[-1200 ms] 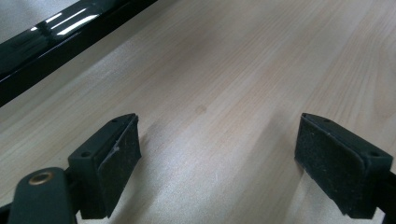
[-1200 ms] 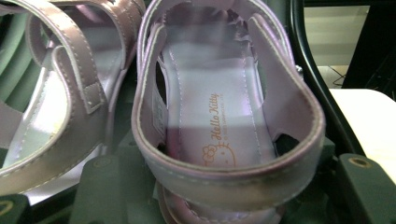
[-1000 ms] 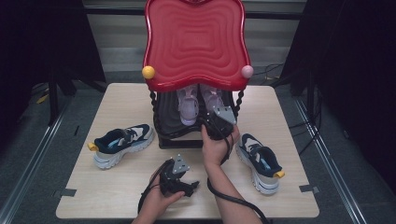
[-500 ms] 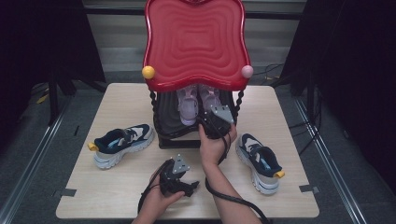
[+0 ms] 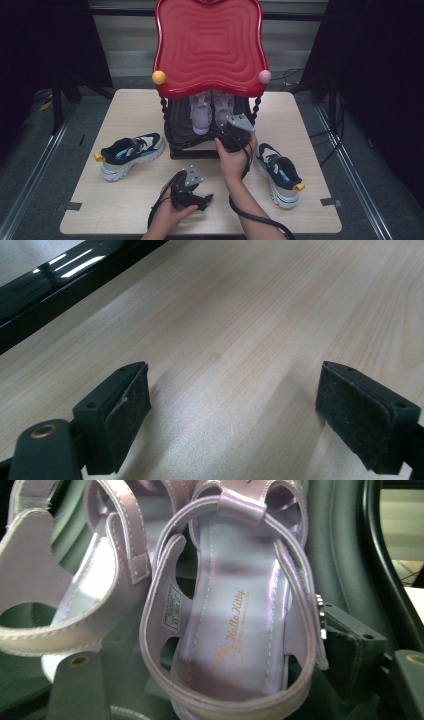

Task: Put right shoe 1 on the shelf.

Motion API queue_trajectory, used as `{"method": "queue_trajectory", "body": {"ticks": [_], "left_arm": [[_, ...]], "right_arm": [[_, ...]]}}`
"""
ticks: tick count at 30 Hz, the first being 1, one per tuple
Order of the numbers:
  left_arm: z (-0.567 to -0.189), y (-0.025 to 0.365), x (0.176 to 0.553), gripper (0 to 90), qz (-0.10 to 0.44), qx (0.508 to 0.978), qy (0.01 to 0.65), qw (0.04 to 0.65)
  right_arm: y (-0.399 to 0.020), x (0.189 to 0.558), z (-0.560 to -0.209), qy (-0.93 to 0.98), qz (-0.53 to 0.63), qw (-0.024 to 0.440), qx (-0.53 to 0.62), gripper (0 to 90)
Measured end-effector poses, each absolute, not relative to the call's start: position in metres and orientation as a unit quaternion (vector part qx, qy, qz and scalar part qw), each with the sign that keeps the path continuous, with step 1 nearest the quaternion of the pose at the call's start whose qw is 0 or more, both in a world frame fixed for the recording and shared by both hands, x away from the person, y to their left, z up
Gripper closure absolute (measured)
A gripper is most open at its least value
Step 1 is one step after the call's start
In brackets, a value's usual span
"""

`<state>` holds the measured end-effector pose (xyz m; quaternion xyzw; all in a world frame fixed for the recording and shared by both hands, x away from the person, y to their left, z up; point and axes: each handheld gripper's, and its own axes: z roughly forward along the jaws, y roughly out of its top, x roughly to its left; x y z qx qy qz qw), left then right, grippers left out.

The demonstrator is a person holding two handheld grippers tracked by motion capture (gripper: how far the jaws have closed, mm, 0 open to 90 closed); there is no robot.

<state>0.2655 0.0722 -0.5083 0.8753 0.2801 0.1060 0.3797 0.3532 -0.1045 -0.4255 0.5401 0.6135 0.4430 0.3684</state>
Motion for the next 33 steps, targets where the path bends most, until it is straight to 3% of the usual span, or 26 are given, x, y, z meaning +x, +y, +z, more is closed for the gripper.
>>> {"method": "queue_trajectory", "body": {"ticks": [13,15,17,33], "left_arm": [[-0.508,0.072,0.265,13.6,0.106,0.875,0.28,0.38],[-0.508,0.072,0.265,13.6,0.106,0.875,0.28,0.38],[-0.508,0.072,0.265,13.6,0.106,0.875,0.28,0.38],[-0.508,0.073,0.266,13.5,0.106,0.877,0.278,0.378]], "right_arm": [[-0.121,0.341,-0.433,0.656,0.43,0.353,0.51,23.7],[-0.122,0.341,-0.434,0.658,0.434,0.345,0.51,26.0],[-0.122,0.34,-0.435,0.658,0.443,0.335,0.508,34.7],[-0.117,0.344,-0.431,0.637,0.456,0.331,0.526,39.6]]}}
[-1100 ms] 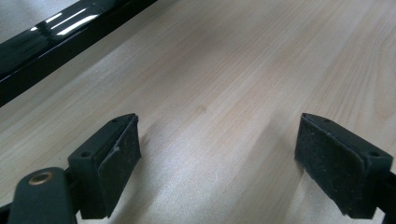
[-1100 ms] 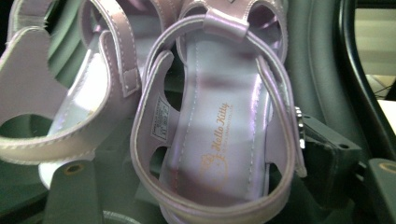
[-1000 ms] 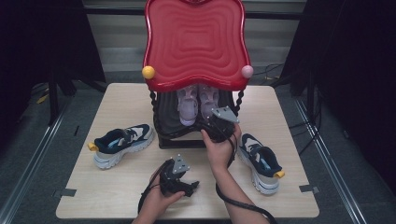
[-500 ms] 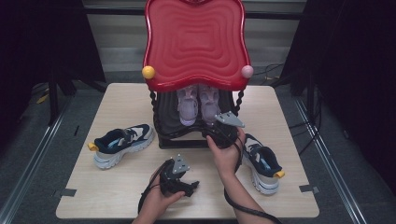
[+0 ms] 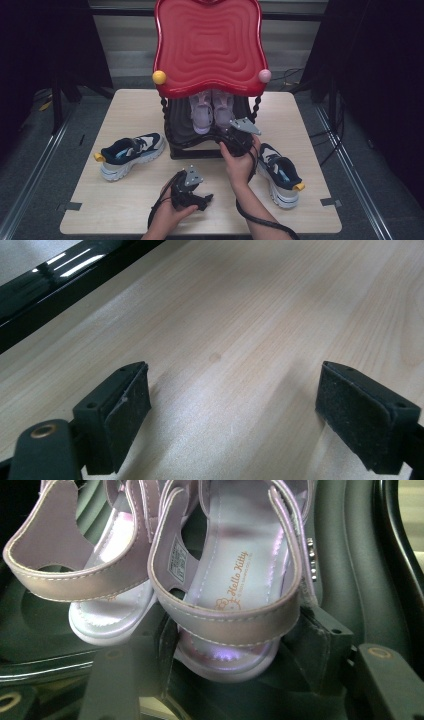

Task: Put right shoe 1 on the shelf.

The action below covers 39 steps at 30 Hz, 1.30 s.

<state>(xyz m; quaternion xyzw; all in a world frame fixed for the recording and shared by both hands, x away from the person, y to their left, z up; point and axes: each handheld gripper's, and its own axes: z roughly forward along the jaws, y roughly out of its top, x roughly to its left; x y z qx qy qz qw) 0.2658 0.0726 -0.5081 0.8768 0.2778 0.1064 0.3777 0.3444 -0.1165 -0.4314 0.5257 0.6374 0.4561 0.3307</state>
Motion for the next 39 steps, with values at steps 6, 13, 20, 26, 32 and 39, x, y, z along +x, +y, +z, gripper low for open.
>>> {"method": "queue_trajectory", "body": {"ticks": [6,13,20,26,32,39], "left_arm": [[-0.508,0.072,0.266,13.6,0.106,0.876,0.279,0.379],[-0.508,0.072,0.266,13.6,0.106,0.876,0.28,0.379],[-0.508,0.072,0.265,13.5,0.105,0.875,0.28,0.38],[-0.508,0.073,0.266,13.6,0.106,0.876,0.279,0.378],[-0.508,0.073,0.266,13.6,0.106,0.877,0.278,0.378],[-0.508,0.072,0.266,13.6,0.105,0.877,0.279,0.378]], "right_arm": [[-0.116,0.348,-0.432,0.633,0.461,0.331,0.527,39.6],[-0.117,0.348,-0.433,0.634,0.464,0.328,0.525,38.6],[-0.119,0.347,-0.433,0.641,0.463,0.327,0.518,31.1],[-0.126,0.338,-0.432,0.653,0.47,0.319,0.501,25.0],[-0.136,0.328,-0.43,0.666,0.467,0.317,0.488,23.4],[-0.147,0.31,-0.433,0.69,0.468,0.298,0.465,21.2]]}}
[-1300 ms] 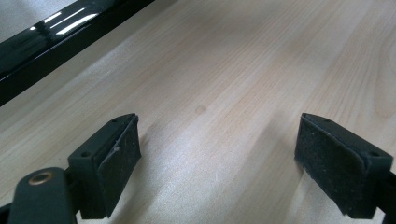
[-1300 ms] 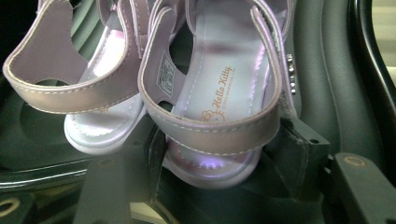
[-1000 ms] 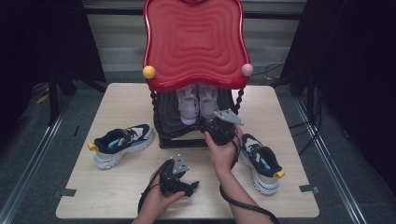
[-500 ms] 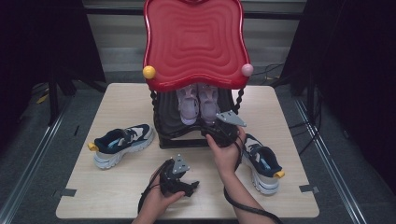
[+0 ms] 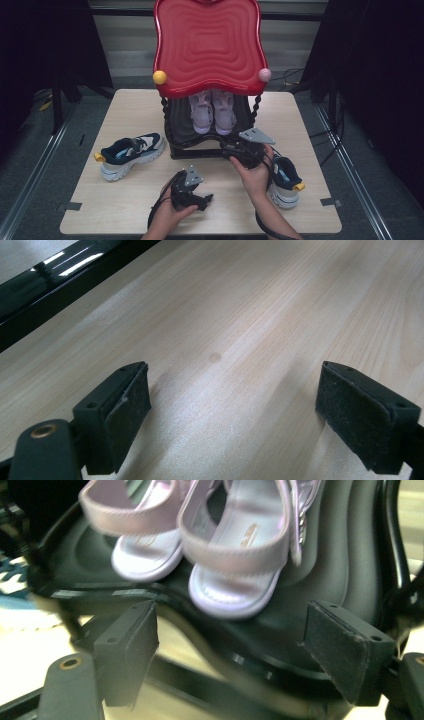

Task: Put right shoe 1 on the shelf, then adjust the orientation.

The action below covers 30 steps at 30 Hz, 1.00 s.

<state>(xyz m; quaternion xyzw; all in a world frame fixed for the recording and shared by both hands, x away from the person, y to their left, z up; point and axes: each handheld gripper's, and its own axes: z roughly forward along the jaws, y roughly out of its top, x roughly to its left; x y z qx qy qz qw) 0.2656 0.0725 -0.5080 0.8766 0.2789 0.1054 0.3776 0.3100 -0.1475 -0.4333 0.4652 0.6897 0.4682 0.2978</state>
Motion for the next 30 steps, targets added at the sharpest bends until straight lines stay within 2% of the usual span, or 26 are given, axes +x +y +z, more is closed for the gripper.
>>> {"method": "queue_trajectory", "body": {"ticks": [11,30], "left_arm": [[-0.508,0.072,0.266,13.6,0.105,0.877,0.279,0.378],[-0.508,0.072,0.266,13.6,0.106,0.877,0.279,0.377]], "right_arm": [[-0.158,0.291,-0.443,0.723,0.463,0.26,0.443,18.8],[-0.168,0.269,-0.481,0.777,0.42,0.198,0.425,16.4]]}}
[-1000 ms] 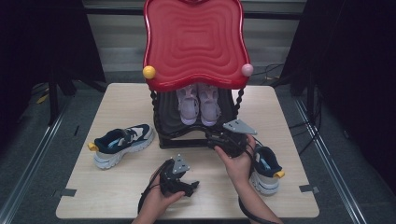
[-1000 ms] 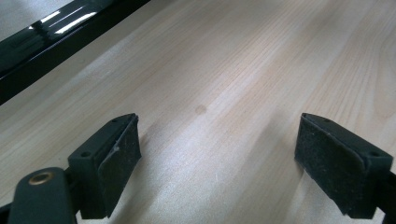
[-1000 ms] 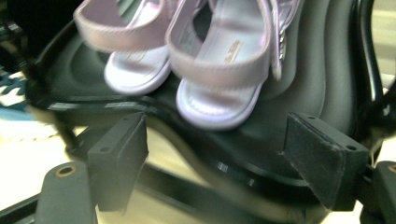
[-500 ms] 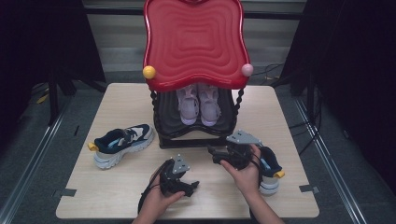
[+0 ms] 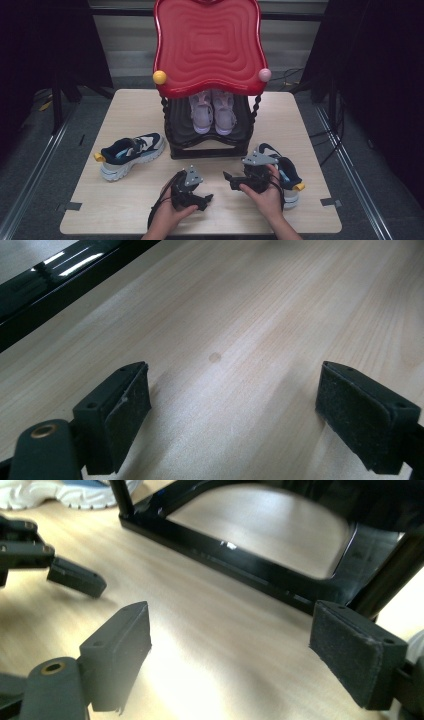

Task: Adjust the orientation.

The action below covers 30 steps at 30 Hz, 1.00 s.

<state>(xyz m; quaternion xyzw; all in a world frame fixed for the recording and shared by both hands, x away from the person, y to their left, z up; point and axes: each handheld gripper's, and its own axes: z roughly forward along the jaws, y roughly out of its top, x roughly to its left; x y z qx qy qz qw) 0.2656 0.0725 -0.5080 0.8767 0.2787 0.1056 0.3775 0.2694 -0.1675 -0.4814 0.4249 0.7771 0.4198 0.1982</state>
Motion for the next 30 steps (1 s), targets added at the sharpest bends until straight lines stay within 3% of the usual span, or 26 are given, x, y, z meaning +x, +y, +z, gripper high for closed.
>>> {"method": "queue_trajectory", "body": {"ticks": [12,30], "left_arm": [[-0.508,0.073,0.266,13.6,0.106,0.878,0.277,0.376],[-0.508,0.072,0.265,13.6,0.106,0.877,0.279,0.378]], "right_arm": [[-0.165,0.263,-0.506,0.804,0.391,0.162,0.418,16.1],[-0.168,0.253,-0.51,0.826,0.358,0.155,0.406,14.2]]}}
